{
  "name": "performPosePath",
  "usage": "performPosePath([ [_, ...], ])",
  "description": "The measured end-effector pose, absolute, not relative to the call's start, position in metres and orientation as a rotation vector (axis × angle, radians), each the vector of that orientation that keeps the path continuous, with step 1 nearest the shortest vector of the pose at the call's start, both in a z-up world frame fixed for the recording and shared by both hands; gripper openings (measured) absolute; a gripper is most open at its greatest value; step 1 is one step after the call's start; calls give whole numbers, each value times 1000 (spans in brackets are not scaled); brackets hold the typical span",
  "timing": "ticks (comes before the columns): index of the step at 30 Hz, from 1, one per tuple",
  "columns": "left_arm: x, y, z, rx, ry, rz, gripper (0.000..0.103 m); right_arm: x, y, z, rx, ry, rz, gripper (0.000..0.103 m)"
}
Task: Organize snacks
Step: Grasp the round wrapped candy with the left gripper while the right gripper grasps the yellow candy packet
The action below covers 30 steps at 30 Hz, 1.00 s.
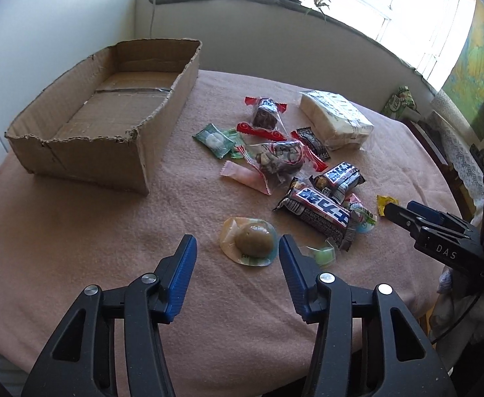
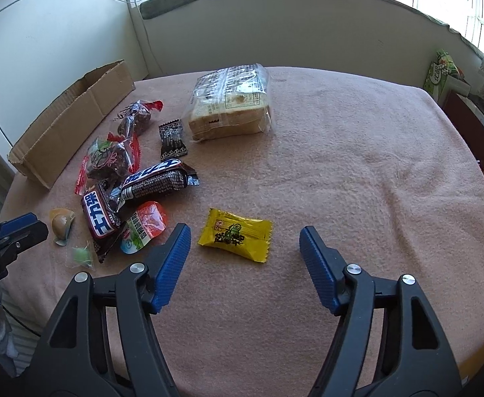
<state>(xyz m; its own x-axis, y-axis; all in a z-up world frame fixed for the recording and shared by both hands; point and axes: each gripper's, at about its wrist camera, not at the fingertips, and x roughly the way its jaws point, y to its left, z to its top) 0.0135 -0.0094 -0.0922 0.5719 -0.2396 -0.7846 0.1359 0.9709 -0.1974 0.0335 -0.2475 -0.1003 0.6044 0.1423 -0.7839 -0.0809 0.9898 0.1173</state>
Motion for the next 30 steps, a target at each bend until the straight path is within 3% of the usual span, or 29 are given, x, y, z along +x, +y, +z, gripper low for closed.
performPosePath([
  [12, 24, -18, -107, -96, 959, -224, 41, 38, -241, -108, 47, 920, 123, 71],
  [14, 24, -19, -108, -87, 956, -224, 35, 40, -238, -109, 33, 921, 114, 62],
  [22, 23, -18, -107, -78, 941, -224, 32, 40, -241, -109, 14, 916, 90, 40],
  [30, 22, -17, -106, -82, 935, -225, 30, 38, -245, -108, 26, 905, 88, 36],
])
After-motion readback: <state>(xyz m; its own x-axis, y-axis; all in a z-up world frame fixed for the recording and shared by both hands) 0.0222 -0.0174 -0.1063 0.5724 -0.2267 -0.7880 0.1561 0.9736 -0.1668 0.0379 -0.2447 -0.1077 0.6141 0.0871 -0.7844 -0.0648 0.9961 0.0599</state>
